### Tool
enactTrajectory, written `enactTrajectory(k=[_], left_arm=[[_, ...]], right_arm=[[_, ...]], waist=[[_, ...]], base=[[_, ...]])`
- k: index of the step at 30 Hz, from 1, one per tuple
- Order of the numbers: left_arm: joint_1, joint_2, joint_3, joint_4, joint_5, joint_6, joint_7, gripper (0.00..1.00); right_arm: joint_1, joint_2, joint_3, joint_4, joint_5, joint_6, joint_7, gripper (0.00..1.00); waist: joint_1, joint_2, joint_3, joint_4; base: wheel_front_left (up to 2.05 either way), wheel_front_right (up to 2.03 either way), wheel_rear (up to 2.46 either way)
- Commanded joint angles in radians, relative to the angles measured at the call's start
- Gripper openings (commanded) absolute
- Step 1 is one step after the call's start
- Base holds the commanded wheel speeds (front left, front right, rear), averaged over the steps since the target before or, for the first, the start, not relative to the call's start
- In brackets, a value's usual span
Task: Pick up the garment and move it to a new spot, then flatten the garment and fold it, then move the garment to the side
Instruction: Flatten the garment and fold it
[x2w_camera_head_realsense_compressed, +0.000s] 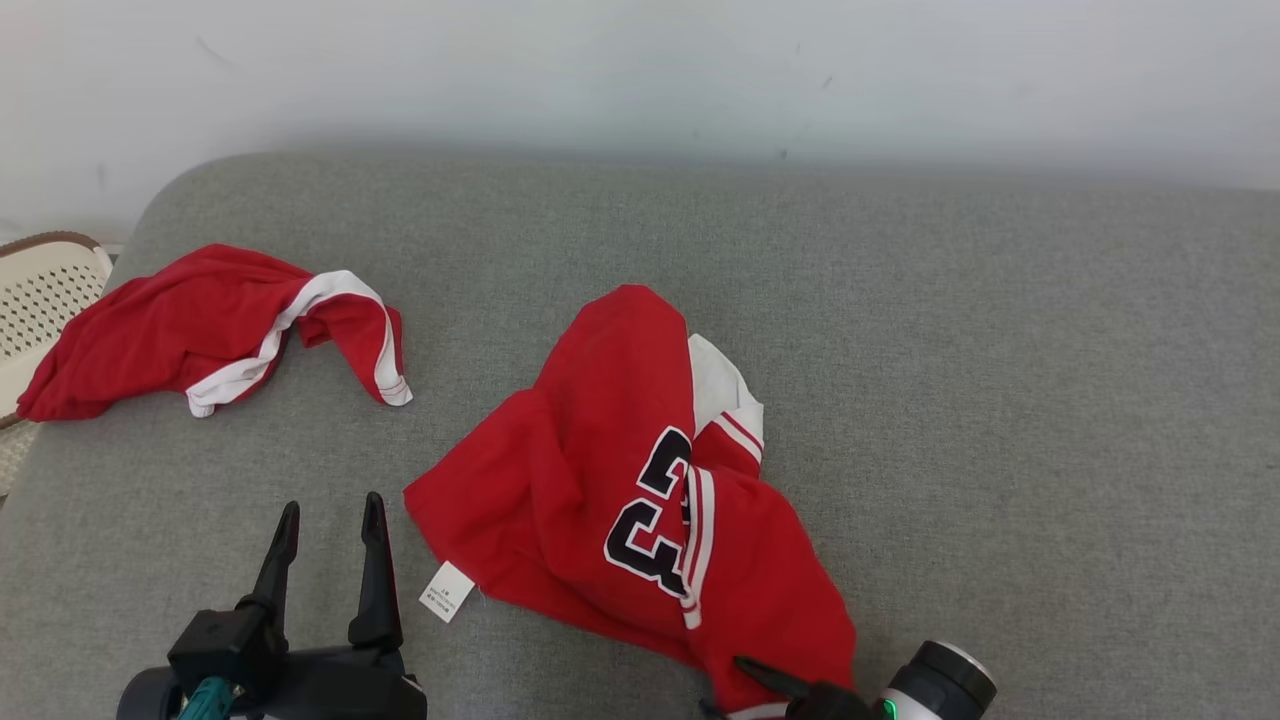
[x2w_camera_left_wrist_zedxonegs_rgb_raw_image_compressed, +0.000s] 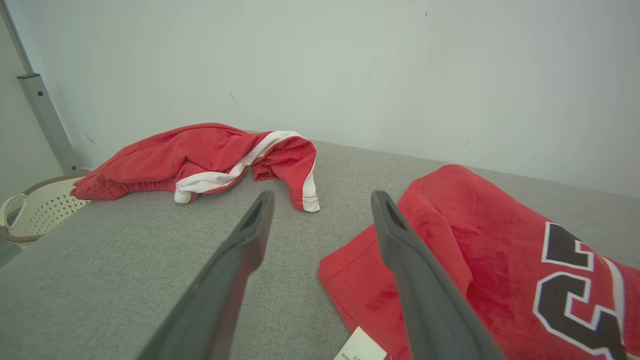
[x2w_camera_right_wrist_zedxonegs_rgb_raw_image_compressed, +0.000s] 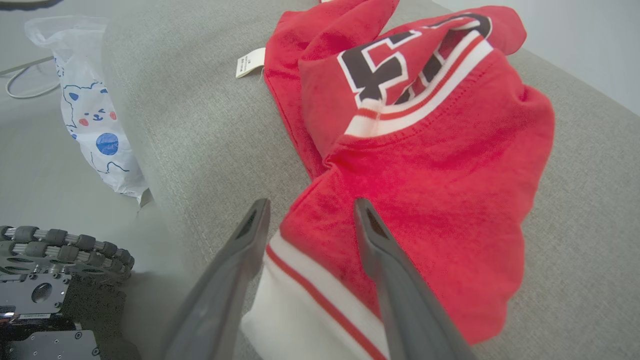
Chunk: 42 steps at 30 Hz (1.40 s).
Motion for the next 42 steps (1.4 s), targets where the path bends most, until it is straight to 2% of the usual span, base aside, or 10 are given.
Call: enactTrajectory(k=[1, 8, 17, 24, 31, 32, 33, 34, 38, 42], left_arm=[[-0.012, 0.0, 0.006, 0.002, 0.011, -0.003, -0.005, 1.0], [-0.019, -0.019, 0.028, 0.001, 0.03, -0.018, -0.005, 1.0], [-0.011, -0.031, 0.062, -0.001, 0.048, -0.03, -0.005, 1.0], [-0.034, -0.031, 0.061, 0.01, 0.069, -0.046, -0.005, 1.0], [-0.041, -0.031, 0.068, 0.021, 0.077, -0.054, -0.005, 1.0], [-0.041, -0.031, 0.068, 0.023, 0.077, -0.055, -0.005, 1.0], [-0.04, -0.031, 0.069, 0.025, 0.077, -0.054, -0.005, 1.0], [-0.039, -0.03, 0.07, 0.026, 0.078, -0.055, -0.005, 1.0], [-0.029, -0.026, 0.076, 0.03, 0.079, -0.054, -0.005, 1.0], [-0.017, -0.015, 0.082, 0.035, 0.082, -0.052, -0.005, 1.0]], right_arm=[[-0.009, -0.003, -0.004, 0.007, -0.006, -0.001, 0.004, 0.0], [-0.013, 0.018, -0.071, -0.01, 0.042, -0.001, -0.026, 0.0], [0.0, 0.073, -0.38, -0.096, 0.093, -0.001, -0.097, 0.0], [-0.059, 0.118, -0.592, 0.031, 0.139, -0.001, -0.161, 0.0], [-0.103, 0.139, -0.691, 0.217, 0.238, -0.001, -0.211, 0.0], [-0.115, 0.142, -0.706, 0.244, 0.273, -0.001, -0.222, 0.26], [-0.12, 0.146, -0.713, 0.273, 0.295, -0.001, -0.229, 0.9], [-0.122, 0.147, -0.722, 0.297, 0.303, -0.001, -0.246, 1.0], [-0.117, 0.142, -0.747, 0.362, 0.338, -0.001, -0.284, 1.0], [-0.103, 0.128, -0.767, 0.36, 0.349, -0.001, -0.314, 1.0]], waist=[[-0.0001, 0.0, 0.006, 0.002], [-0.0001, 0.0, 0.019, -0.002], [-0.0001, 0.0, 0.027, -0.058], [-0.0001, 0.0, 0.036, -0.096], [-0.0001, 0.0, 0.037, -0.117], [-0.0001, 0.0, 0.037, -0.119], [-0.0001, 0.0, 0.037, -0.123], [-0.0001, 0.0, 0.036, -0.126], [-0.0001, 0.0, 0.028, -0.139], [-0.0001, 0.0, 0.018, -0.157]], base=[[0.0, 0.0, 0.0], [0.0, 0.0, 0.0], [0.0, 0.0, 0.0], [0.0, 0.0, 0.0], [0.0, 0.0, 0.0], [0.0, 0.0, 0.0], [0.0, 0.0, 0.0], [0.0, 0.0, 0.0], [0.0, 0.0, 0.0], [0.0, 0.0, 0.0]])
